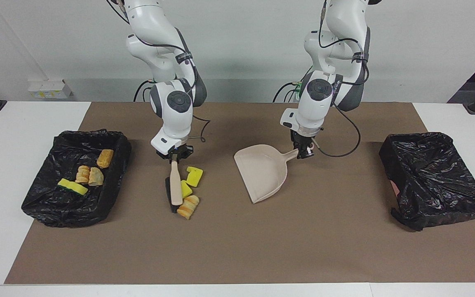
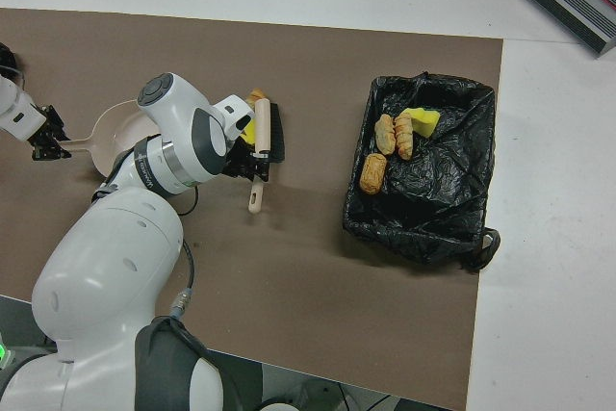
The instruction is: Sweep and dump trash in bin
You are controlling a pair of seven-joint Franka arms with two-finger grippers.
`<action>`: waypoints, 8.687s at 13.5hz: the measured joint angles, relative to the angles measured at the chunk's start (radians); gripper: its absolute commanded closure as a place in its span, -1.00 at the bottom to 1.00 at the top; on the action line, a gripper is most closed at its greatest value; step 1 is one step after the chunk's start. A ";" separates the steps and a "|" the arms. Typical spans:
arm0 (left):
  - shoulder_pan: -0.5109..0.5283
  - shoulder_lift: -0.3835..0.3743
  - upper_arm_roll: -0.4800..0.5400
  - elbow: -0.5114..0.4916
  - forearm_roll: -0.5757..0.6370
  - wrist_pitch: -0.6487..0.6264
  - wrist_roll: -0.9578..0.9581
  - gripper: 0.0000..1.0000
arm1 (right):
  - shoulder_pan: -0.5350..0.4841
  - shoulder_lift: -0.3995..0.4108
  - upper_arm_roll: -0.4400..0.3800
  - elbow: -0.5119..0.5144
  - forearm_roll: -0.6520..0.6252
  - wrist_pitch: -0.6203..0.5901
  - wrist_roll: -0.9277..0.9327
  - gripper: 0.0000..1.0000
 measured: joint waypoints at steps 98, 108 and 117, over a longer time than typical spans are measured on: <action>0.502 0.051 0.009 0.568 1.090 -0.566 0.259 1.00 | -0.261 -0.141 -0.105 0.573 0.228 -0.634 -0.573 -1.00; 0.485 0.054 0.000 0.700 0.608 -0.565 -0.028 1.00 | -0.278 -0.145 -0.118 0.573 0.217 -0.634 -0.482 -1.00; 0.233 0.063 -0.014 0.570 0.132 -0.494 -0.849 1.00 | -0.267 -0.145 -0.112 0.573 0.217 -0.634 -0.481 -1.00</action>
